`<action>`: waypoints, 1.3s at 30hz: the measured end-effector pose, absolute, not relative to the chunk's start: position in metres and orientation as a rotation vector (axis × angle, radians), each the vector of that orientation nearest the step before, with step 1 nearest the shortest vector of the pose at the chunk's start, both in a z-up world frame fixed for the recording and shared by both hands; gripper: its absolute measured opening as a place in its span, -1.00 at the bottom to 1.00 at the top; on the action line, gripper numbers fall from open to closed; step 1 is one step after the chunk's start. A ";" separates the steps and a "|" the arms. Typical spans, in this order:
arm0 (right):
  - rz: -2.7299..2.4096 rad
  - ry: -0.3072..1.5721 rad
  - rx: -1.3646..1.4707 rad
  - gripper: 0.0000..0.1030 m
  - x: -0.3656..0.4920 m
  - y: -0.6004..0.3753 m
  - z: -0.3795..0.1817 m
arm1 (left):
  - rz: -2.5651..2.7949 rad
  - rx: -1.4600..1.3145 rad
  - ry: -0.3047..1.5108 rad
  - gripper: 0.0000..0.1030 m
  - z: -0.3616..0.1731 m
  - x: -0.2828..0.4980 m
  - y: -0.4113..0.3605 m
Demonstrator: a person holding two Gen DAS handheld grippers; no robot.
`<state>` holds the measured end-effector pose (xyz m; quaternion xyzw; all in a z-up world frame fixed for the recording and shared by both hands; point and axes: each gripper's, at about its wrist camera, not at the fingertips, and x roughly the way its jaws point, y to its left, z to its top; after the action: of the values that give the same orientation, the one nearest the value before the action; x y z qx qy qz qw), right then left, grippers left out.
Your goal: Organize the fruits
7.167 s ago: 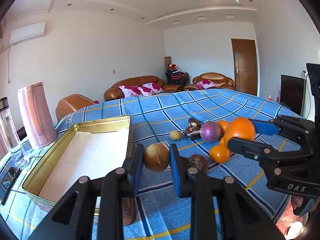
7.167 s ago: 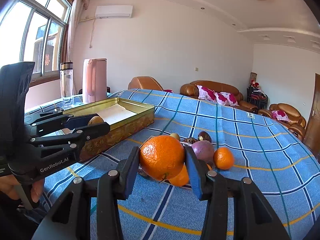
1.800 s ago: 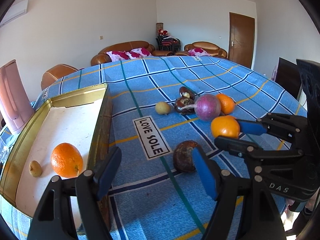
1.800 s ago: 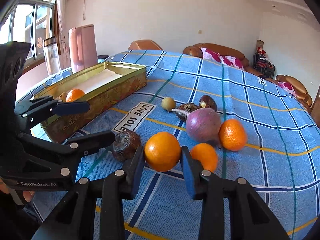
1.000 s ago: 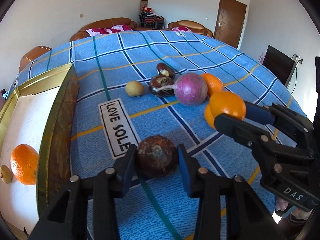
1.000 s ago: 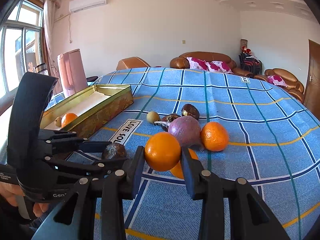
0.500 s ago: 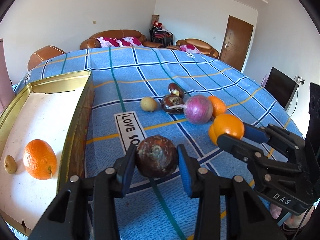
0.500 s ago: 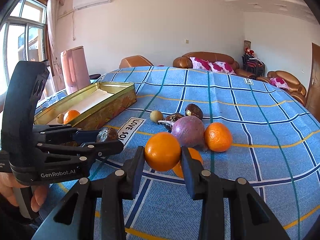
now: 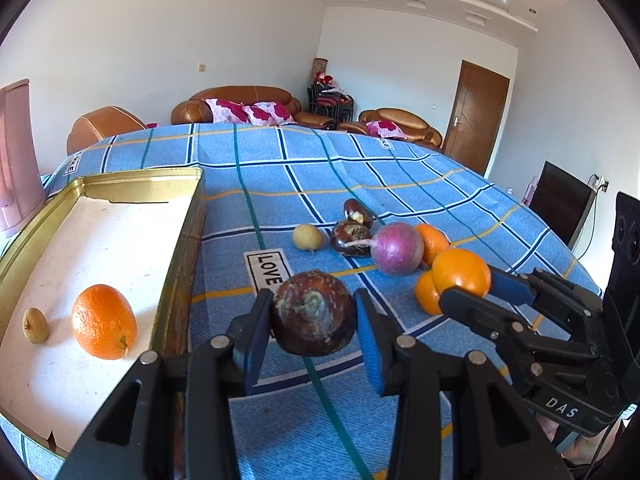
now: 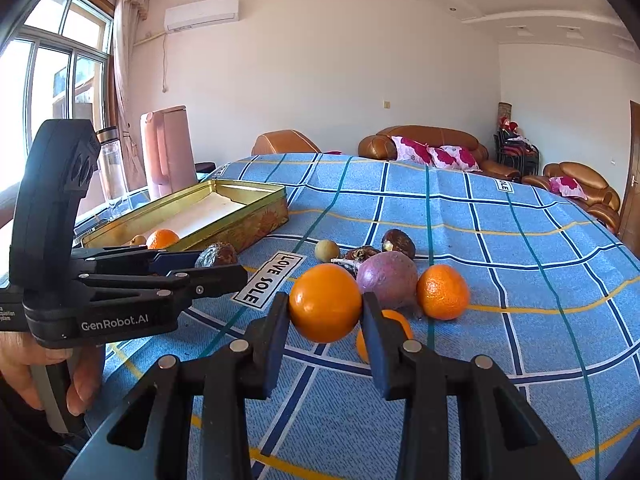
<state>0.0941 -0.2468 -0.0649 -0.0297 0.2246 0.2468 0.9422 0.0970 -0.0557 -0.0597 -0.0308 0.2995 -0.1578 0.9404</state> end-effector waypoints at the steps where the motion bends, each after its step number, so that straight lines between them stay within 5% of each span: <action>1: 0.503 0.454 -0.061 -0.27 0.093 -0.247 -0.065 | -0.319 -0.063 0.606 -0.18 -0.059 0.096 -0.055; 39: 0.514 0.304 -0.069 -0.27 0.072 -0.254 -0.060 | -0.232 0.005 0.403 -0.18 -0.043 0.062 -0.060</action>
<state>0.0723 -0.2537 -0.0603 -0.0338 0.1498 0.2529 0.9552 0.0624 -0.0603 -0.0432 0.0027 0.1996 -0.1149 0.9731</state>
